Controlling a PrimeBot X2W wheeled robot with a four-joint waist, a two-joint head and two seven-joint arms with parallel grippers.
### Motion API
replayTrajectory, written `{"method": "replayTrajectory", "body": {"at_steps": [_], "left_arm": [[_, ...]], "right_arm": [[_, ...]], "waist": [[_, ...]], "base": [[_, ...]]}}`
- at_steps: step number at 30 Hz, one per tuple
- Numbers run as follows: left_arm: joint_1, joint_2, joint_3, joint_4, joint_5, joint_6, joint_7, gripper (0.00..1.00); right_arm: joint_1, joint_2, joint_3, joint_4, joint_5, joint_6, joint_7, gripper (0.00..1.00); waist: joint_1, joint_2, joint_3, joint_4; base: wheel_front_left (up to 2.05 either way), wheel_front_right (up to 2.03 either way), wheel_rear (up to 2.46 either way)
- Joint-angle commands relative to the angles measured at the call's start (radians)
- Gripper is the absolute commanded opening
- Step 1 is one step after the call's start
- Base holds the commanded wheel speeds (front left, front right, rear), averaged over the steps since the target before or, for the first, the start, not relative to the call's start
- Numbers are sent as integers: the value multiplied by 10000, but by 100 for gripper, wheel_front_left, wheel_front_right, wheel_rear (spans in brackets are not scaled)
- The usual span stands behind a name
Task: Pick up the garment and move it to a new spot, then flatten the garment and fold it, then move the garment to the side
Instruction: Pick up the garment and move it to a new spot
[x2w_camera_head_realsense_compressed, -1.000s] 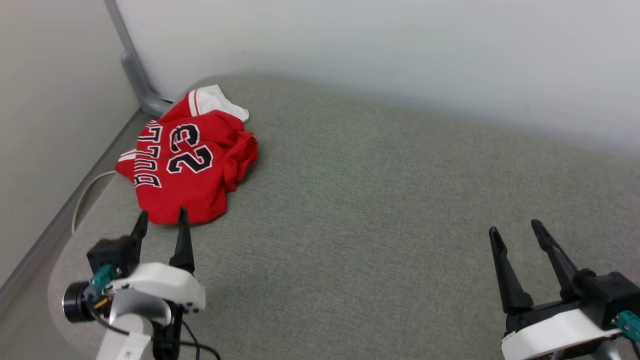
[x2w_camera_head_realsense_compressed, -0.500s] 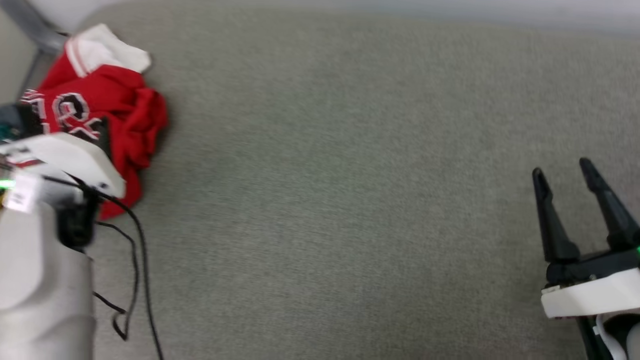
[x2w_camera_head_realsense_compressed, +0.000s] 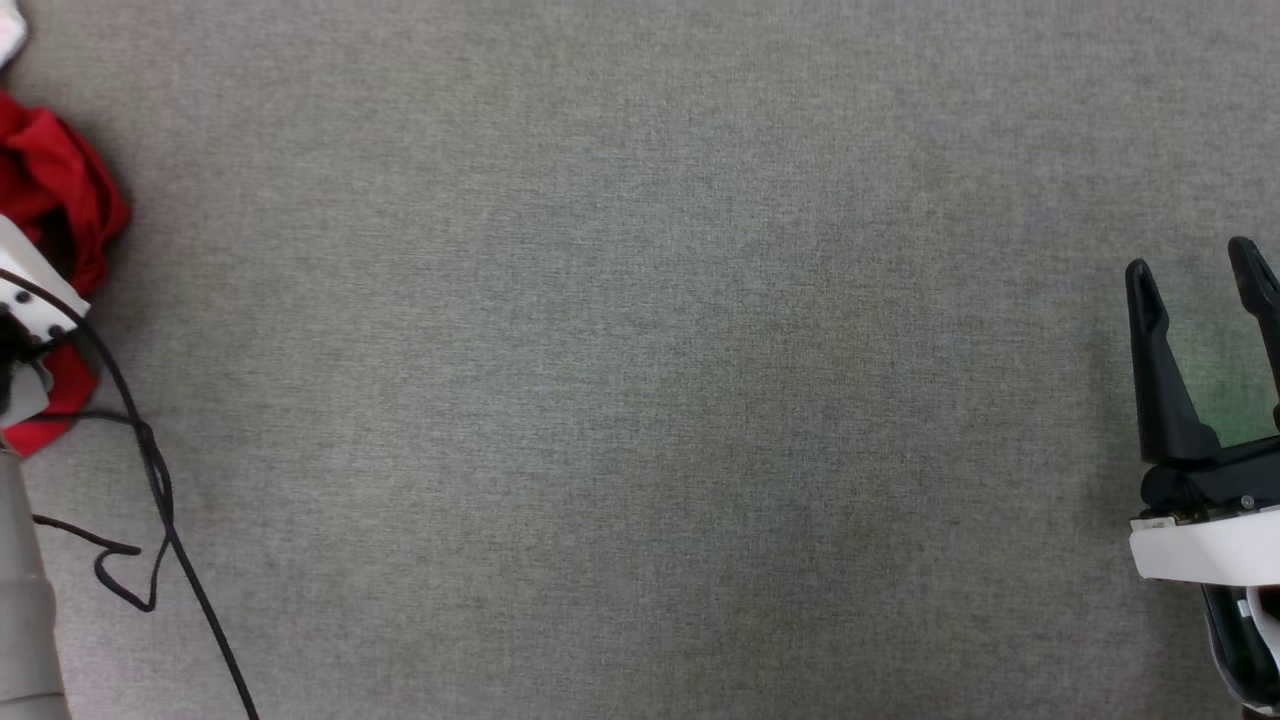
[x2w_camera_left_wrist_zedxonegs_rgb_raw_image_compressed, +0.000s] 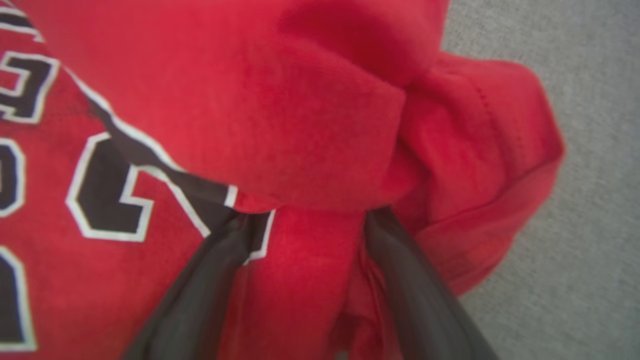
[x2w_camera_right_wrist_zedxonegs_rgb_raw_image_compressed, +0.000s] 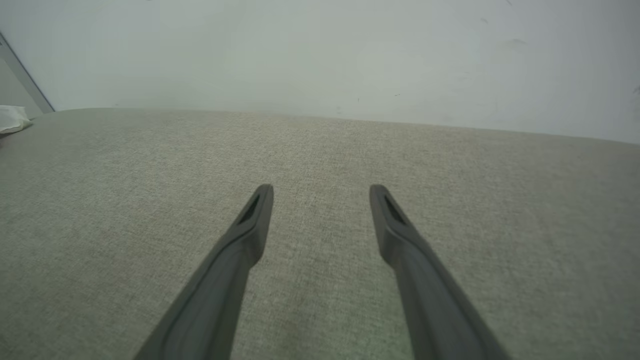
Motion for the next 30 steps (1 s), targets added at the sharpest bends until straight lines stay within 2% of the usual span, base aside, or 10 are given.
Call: {"method": "replayTrajectory", "body": {"at_steps": [1,3,4,5,6,13,16,21,24,30], "left_arm": [[397,-306,-48,342,-151,167,610,100],[592,-489,-34,414,-279,335,1116,100],[701,-549,-78,411,-283,390,1291,73],[794,-596,-111,329,-286,391,1299,31],[875,-602,-105,181,-256,410,1106,0],[811,-251,-56,-703,239,387,-926,0],[819,-377,-64,-961,243,125,-2387,0],[1078,-424,-300,-1078,502,-255,-3947,0],[1258,-425,-412,-983,579,-496,-4791,0],[1664,-845,-837,-1177,819,-630,-6036,0]], "right_arm": [[-177,-84,12,36,63,-3,-85,100],[-218,-156,16,90,63,-3,-131,100],[-236,-171,18,131,60,-5,-137,100],[-245,-179,25,178,62,-3,-149,100],[-260,-192,42,218,51,-3,-151,100],[-64,-1,118,519,-70,-3,-191,100],[184,215,75,694,-305,-3,-161,100],[483,656,100,842,-501,-5,-49,100],[657,923,89,924,-618,-5,13,100],[994,1368,-10,998,-863,-5,155,100]], "waist": [[-2,0,295,-182],[-2,0,327,-173],[-2,0,316,-159],[-2,0,275,-140],[-2,0,224,-127],[-2,0,-728,-5],[-2,0,-1526,85],[-2,0,-2516,95],[-2,0,-3039,37],[-2,0,-3881,-211]], "base": [[0,0,0],[0,0,0],[0,0,0],[0,0,0],[0,0,0],[0,0,0],[0,0,0],[0,0,0],[0,0,0],[0,0,0]]}}
